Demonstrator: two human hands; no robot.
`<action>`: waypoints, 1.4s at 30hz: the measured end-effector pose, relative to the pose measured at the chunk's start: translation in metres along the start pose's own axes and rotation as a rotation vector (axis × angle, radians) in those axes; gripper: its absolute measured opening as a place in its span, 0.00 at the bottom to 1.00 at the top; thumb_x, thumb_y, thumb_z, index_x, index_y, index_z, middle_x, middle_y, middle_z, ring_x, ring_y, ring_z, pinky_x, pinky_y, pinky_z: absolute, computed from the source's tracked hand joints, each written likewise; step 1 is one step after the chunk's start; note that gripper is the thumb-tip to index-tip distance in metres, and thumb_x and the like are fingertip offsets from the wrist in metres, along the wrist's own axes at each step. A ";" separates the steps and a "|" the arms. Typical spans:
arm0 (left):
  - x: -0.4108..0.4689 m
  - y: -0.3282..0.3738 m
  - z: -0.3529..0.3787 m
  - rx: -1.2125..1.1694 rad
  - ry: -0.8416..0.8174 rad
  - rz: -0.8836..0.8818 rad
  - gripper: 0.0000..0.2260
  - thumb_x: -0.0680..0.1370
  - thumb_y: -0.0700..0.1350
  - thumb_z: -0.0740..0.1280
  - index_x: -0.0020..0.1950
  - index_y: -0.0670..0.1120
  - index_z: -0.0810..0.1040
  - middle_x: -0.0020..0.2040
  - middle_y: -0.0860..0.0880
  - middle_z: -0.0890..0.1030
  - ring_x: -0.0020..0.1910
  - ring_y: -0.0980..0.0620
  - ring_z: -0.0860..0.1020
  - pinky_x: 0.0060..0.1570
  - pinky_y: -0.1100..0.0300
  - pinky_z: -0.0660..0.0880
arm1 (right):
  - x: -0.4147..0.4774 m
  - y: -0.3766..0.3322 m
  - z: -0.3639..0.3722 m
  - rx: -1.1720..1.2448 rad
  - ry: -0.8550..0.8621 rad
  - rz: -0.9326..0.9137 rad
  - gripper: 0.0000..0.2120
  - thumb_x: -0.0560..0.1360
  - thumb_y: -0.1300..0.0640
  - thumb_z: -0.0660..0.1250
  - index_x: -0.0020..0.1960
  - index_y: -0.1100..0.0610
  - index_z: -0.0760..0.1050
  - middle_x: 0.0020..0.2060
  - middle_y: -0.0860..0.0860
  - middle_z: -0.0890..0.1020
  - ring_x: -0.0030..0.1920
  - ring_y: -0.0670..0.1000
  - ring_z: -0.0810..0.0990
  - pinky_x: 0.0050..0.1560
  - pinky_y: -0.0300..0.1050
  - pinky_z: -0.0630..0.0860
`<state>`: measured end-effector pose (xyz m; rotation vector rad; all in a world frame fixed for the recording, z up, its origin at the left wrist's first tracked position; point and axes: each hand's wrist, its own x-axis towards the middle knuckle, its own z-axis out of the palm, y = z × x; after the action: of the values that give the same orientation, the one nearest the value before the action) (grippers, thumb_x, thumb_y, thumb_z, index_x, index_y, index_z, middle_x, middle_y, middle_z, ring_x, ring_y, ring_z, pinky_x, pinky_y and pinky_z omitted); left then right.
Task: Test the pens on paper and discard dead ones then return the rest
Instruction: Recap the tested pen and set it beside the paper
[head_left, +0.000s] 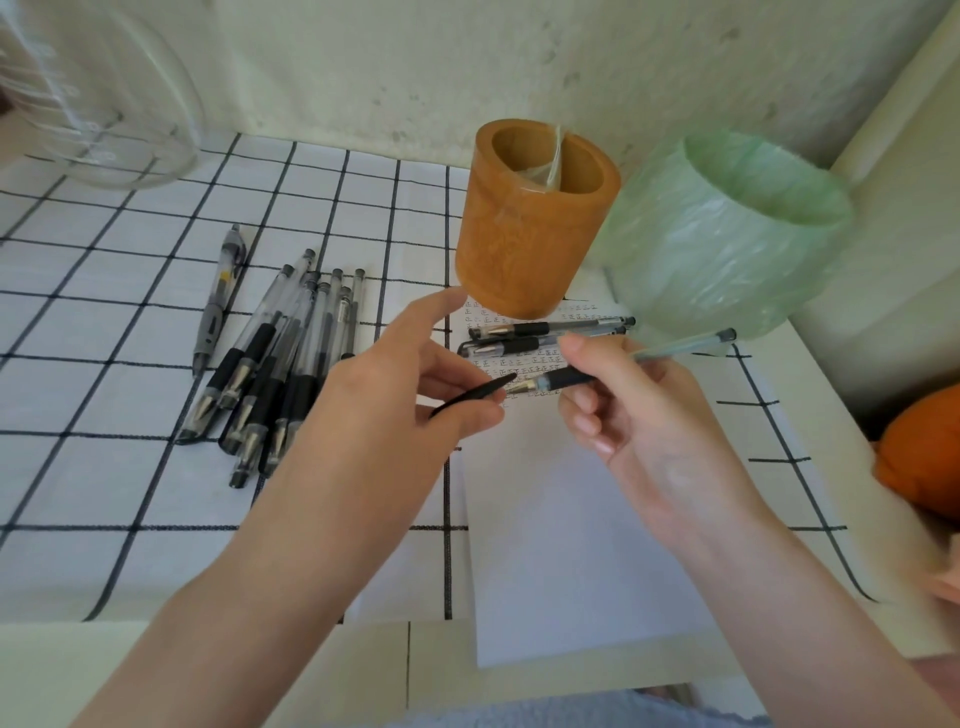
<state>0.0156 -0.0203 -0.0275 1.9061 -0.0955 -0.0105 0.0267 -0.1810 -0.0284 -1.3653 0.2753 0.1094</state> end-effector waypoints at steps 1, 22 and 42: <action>0.000 0.000 0.000 0.009 -0.007 0.006 0.28 0.70 0.41 0.72 0.66 0.60 0.68 0.41 0.58 0.82 0.42 0.66 0.79 0.44 0.80 0.70 | 0.000 0.001 0.002 -0.017 -0.007 0.000 0.14 0.74 0.61 0.67 0.31 0.54 0.68 0.21 0.48 0.68 0.23 0.47 0.64 0.21 0.36 0.57; -0.001 0.006 0.000 0.191 -0.030 0.038 0.11 0.77 0.50 0.57 0.39 0.49 0.76 0.25 0.53 0.69 0.28 0.58 0.70 0.29 0.68 0.66 | 0.006 -0.005 0.006 -0.043 -0.267 -0.089 0.13 0.68 0.55 0.67 0.44 0.65 0.79 0.29 0.52 0.80 0.30 0.47 0.75 0.29 0.35 0.70; -0.007 0.003 -0.019 0.651 0.184 -0.039 0.24 0.74 0.63 0.48 0.44 0.48 0.75 0.31 0.51 0.77 0.30 0.51 0.76 0.34 0.54 0.75 | 0.013 -0.002 -0.009 -0.049 -0.026 0.136 0.17 0.77 0.50 0.63 0.47 0.65 0.78 0.37 0.58 0.85 0.35 0.51 0.84 0.30 0.37 0.76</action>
<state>0.0098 -0.0027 -0.0191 2.5480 0.0745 0.1906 0.0387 -0.1909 -0.0310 -1.3920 0.3454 0.2488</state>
